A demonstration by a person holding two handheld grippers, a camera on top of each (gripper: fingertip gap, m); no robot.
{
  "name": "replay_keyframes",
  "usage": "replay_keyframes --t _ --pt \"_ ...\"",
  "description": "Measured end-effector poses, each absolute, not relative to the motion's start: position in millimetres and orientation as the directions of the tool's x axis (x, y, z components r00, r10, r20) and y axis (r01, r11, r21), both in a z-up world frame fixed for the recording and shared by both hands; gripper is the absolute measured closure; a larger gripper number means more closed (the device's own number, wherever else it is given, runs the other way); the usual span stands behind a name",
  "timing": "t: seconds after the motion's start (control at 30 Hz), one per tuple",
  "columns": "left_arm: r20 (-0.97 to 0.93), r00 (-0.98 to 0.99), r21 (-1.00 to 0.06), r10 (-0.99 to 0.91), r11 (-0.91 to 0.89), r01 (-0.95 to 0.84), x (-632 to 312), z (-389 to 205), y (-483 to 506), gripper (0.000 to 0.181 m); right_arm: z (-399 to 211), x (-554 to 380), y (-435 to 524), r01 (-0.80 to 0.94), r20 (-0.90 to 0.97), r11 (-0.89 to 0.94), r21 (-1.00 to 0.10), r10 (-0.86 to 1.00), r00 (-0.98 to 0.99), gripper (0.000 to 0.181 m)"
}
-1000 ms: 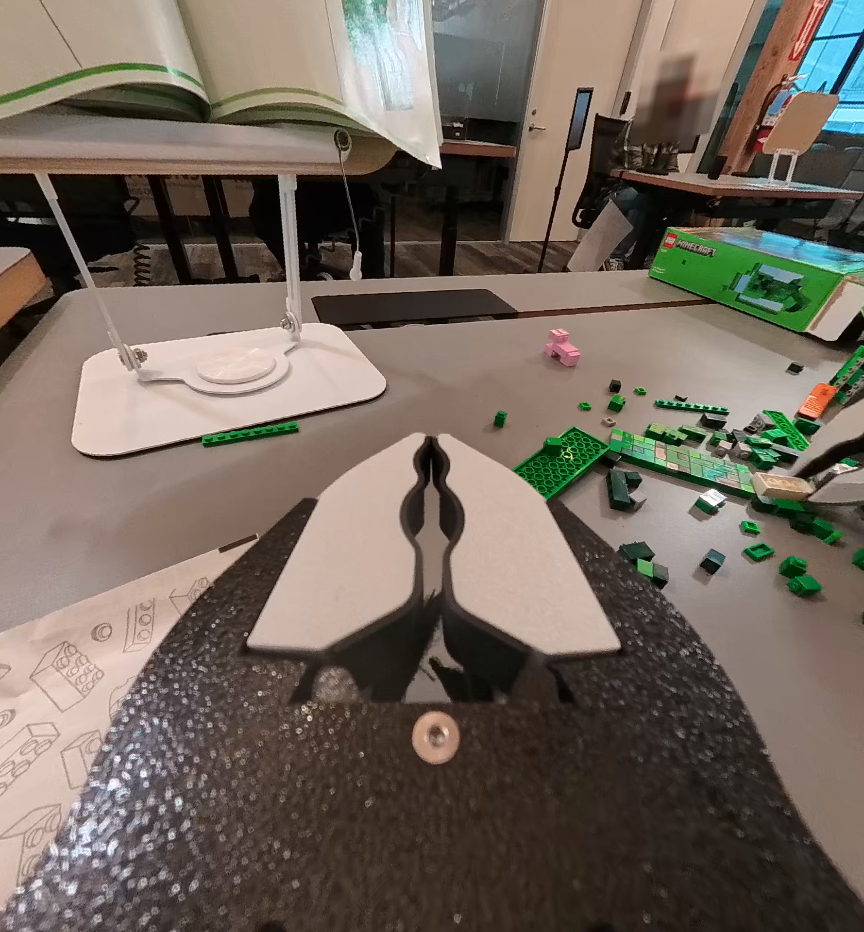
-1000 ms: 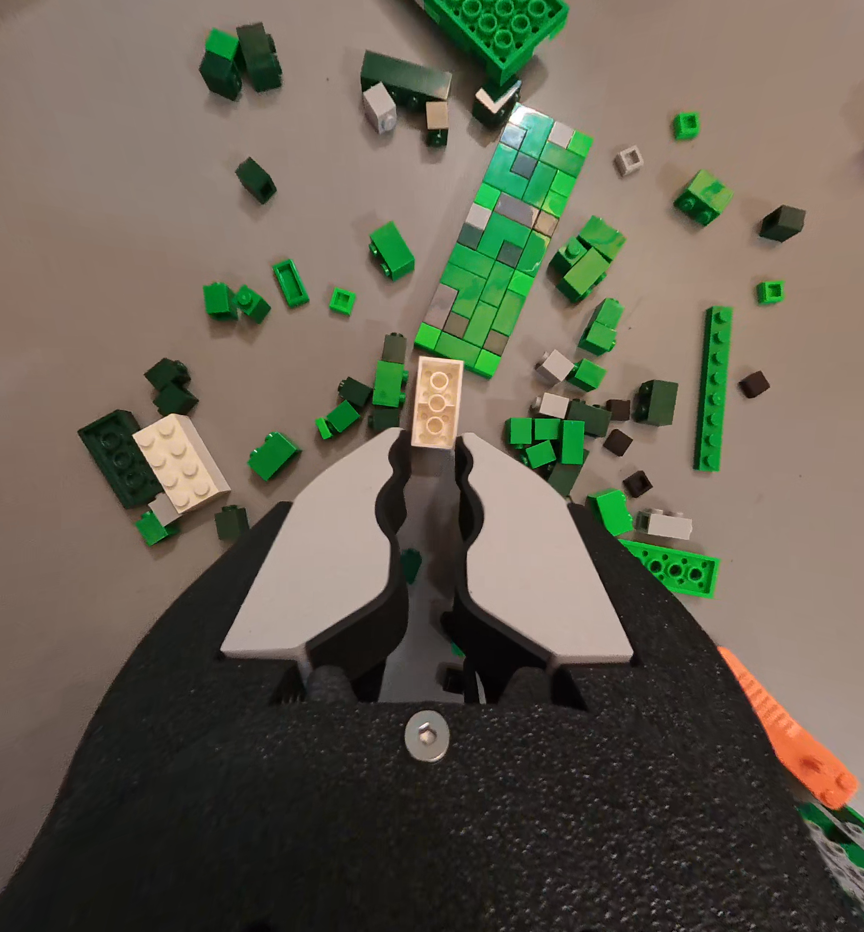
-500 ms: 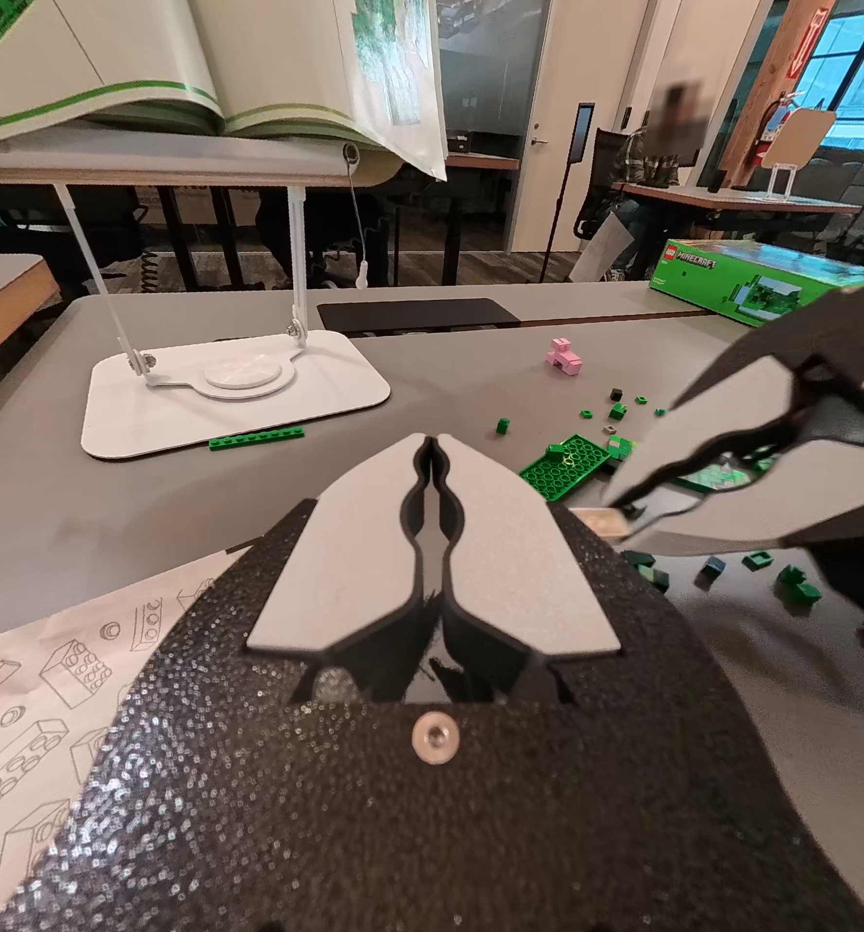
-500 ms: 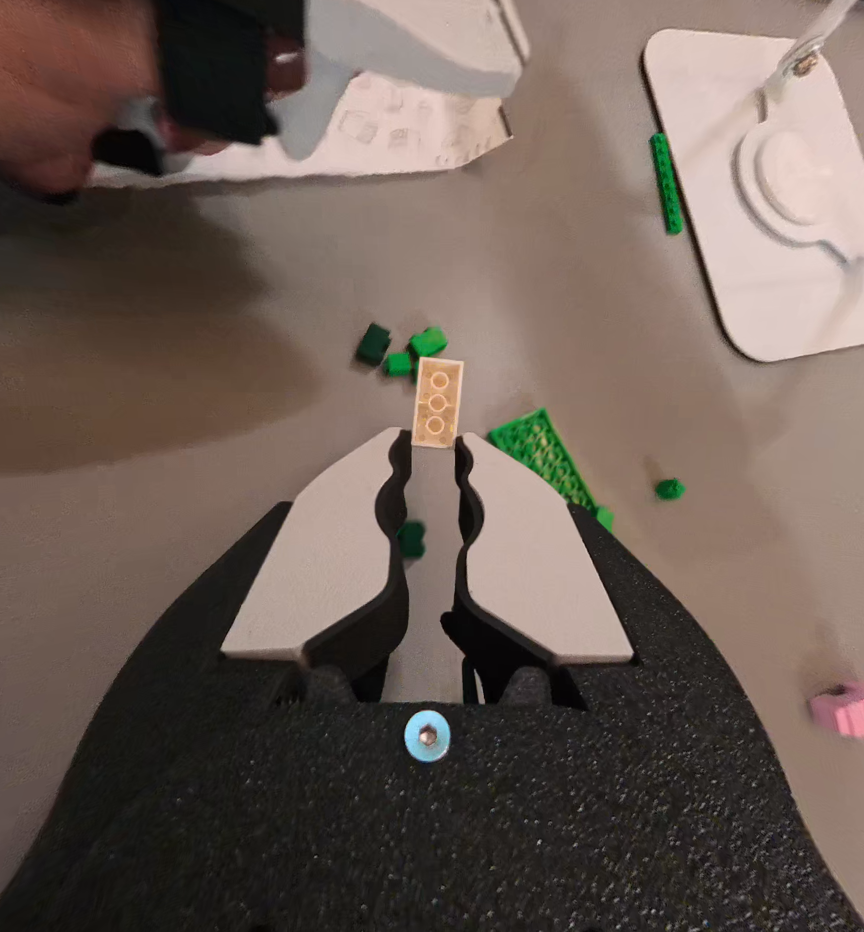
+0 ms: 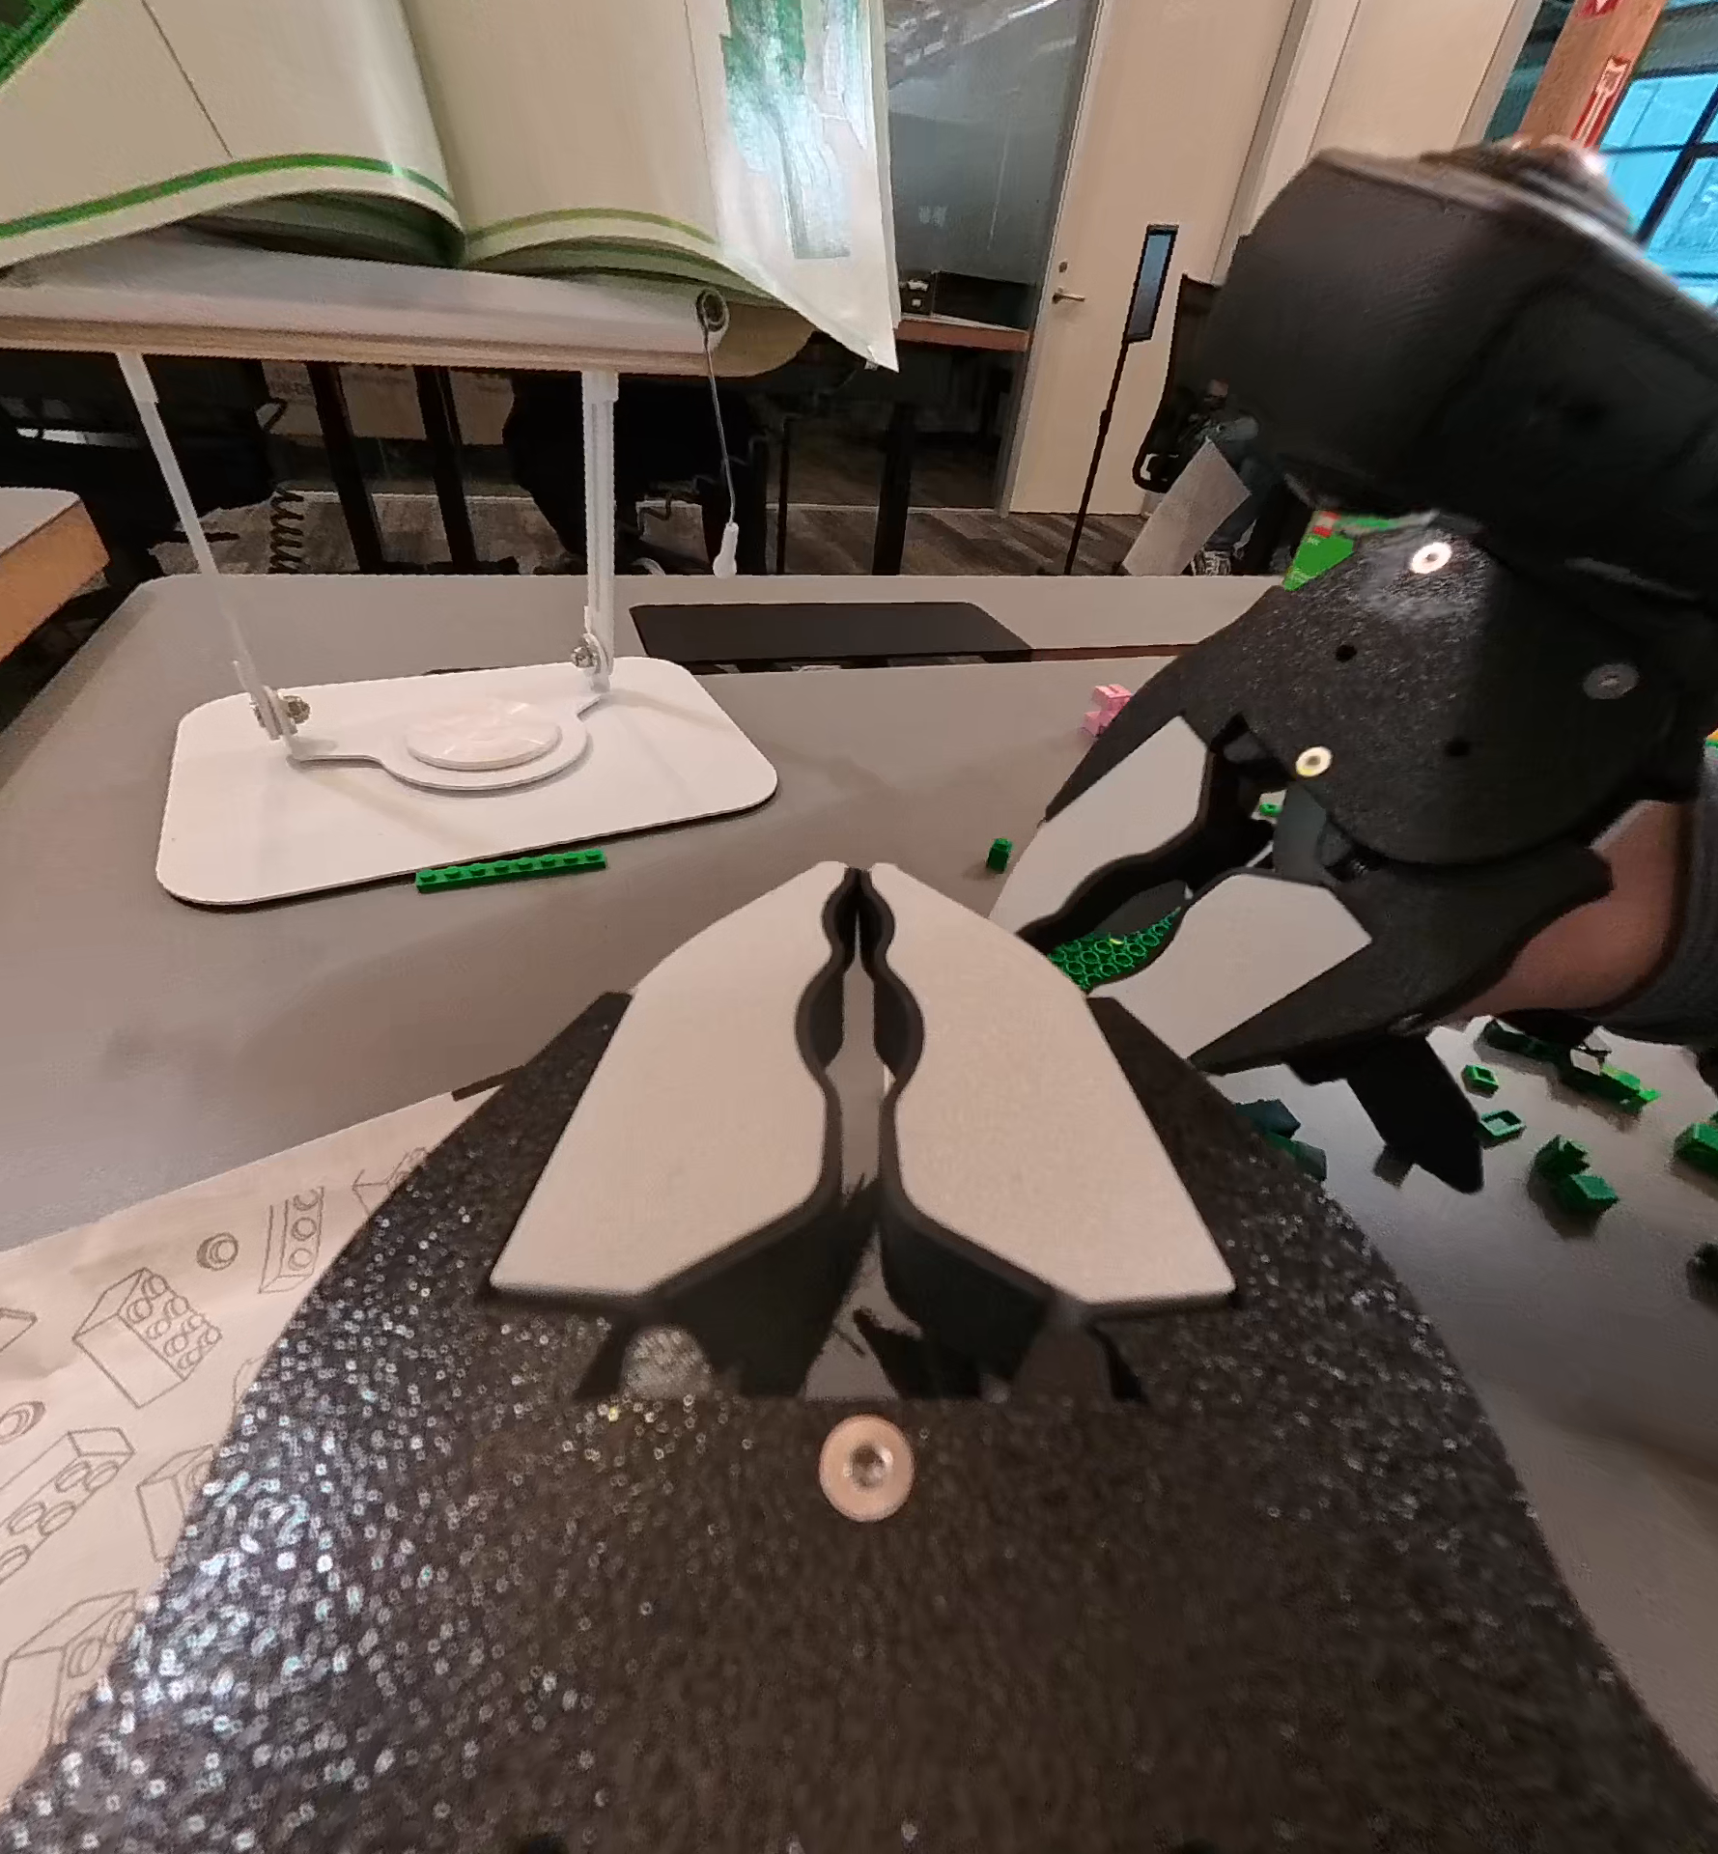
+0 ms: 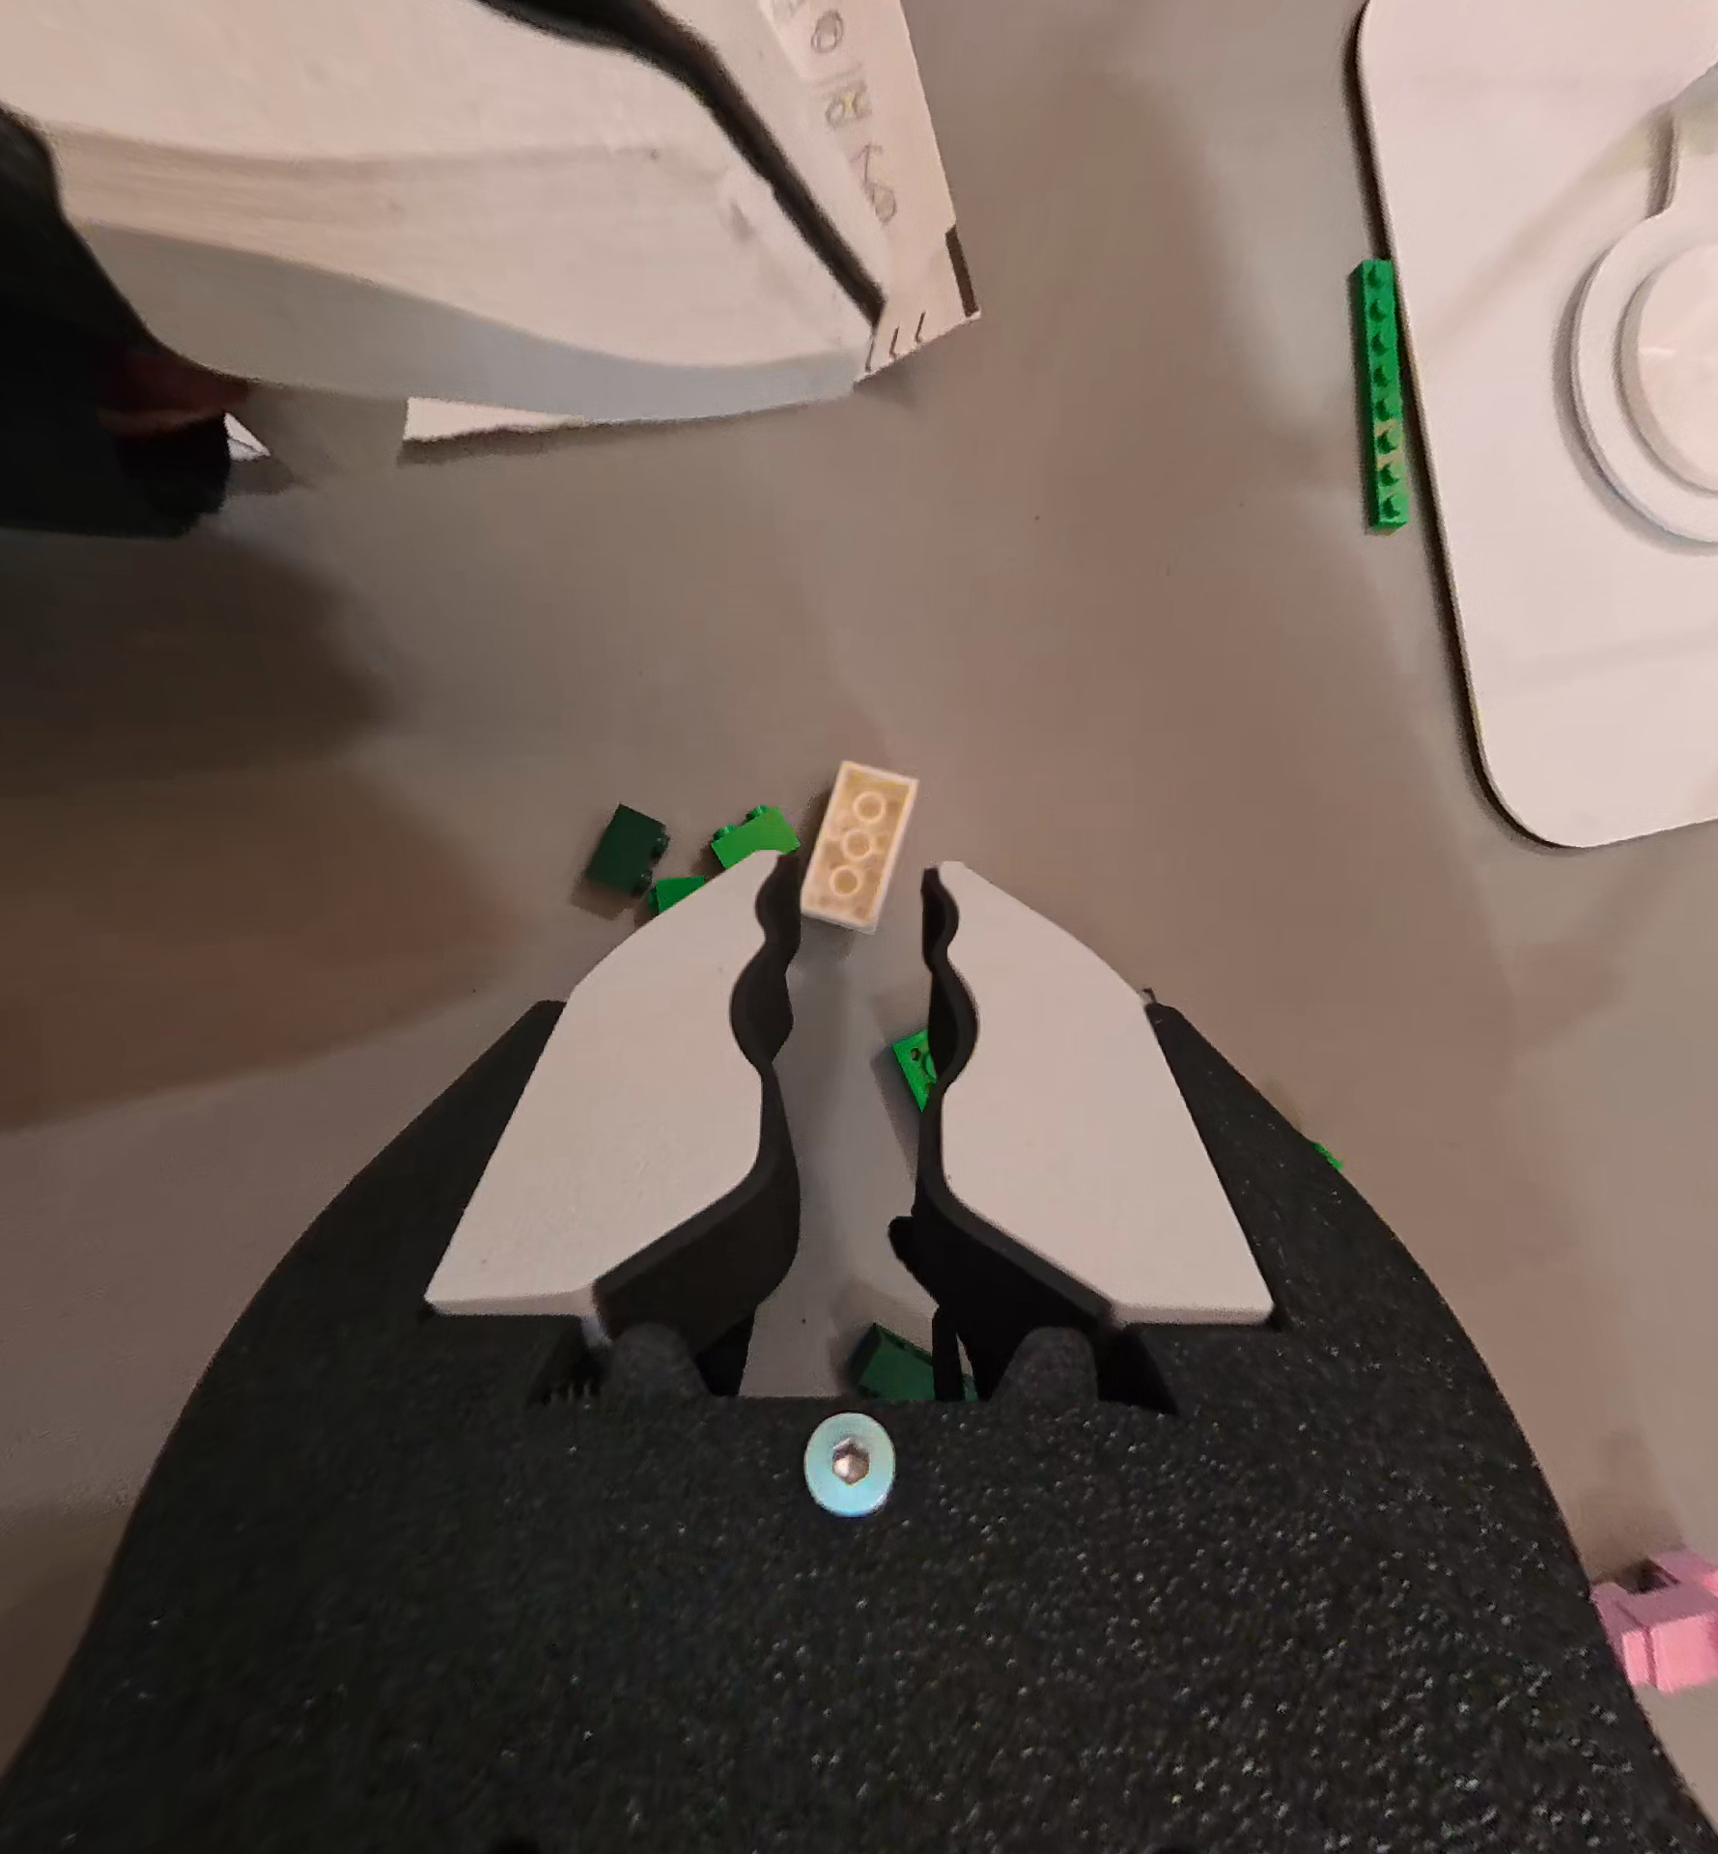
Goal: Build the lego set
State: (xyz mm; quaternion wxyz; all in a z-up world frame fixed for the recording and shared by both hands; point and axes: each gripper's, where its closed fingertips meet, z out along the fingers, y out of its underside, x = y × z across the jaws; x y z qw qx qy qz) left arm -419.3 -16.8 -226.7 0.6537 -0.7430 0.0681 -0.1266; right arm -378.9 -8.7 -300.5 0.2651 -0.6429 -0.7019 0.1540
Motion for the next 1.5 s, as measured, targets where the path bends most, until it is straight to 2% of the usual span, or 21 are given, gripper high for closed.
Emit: replay_keyframes --t 0.03,0.2,0.4,0.6,0.73,0.97,1.17,1.3,1.5 --pt "0.100 0.958 -0.988 -0.268 -0.138 0.064 -419 -227 -17 0.181 -298 -378 -8 0.814 0.180 0.122 -0.568 0.983 -0.022 0.158" --pt "0.093 0.960 -0.989 -0.265 -0.136 0.058 -419 -227 -17 0.181 -276 -346 -8 0.766 0.198 0.083 -0.637 0.979 0.058 0.163" --pt "0.094 0.959 -0.988 -0.266 -0.145 0.057 -418 -229 -16 0.181 -251 -246 -5 0.716 0.207 -0.040 -0.697 0.945 0.254 0.162" --pt "0.077 0.962 -0.988 -0.262 -0.152 0.038 -416 -231 -15 0.181 -266 -145 -4 0.720 0.199 -0.204 -0.663 0.880 0.432 0.155" --pt "0.074 0.963 -0.987 -0.260 -0.155 0.034 -417 -232 -15 0.181 -278 -116 -15 0.720 0.150 -0.264 -0.642 0.877 0.456 0.156" --pt "0.060 0.963 -0.986 -0.265 -0.164 0.017 -414 -234 -14 0.181 -283 -139 -30 0.707 0.103 -0.201 -0.678 0.927 0.362 0.156" --pt "0.059 0.960 -0.986 -0.273 -0.167 0.013 -412 -234 -14 0.181 -280 -219 -13 0.655 0.072 -0.185 -0.732 0.936 0.345 0.152" --pt "0.051 0.960 -0.985 -0.275 -0.173 0.003 -411 -236 -14 0.181 -298 -262 4 0.691 0.080 -0.227 -0.686 0.921 0.381 0.142" --pt "0.063 0.957 -0.985 -0.282 -0.169 0.015 -411 -234 -14 0.181 -318 -274 17 0.742 0.086 -0.310 -0.595 0.893 0.442 0.140"
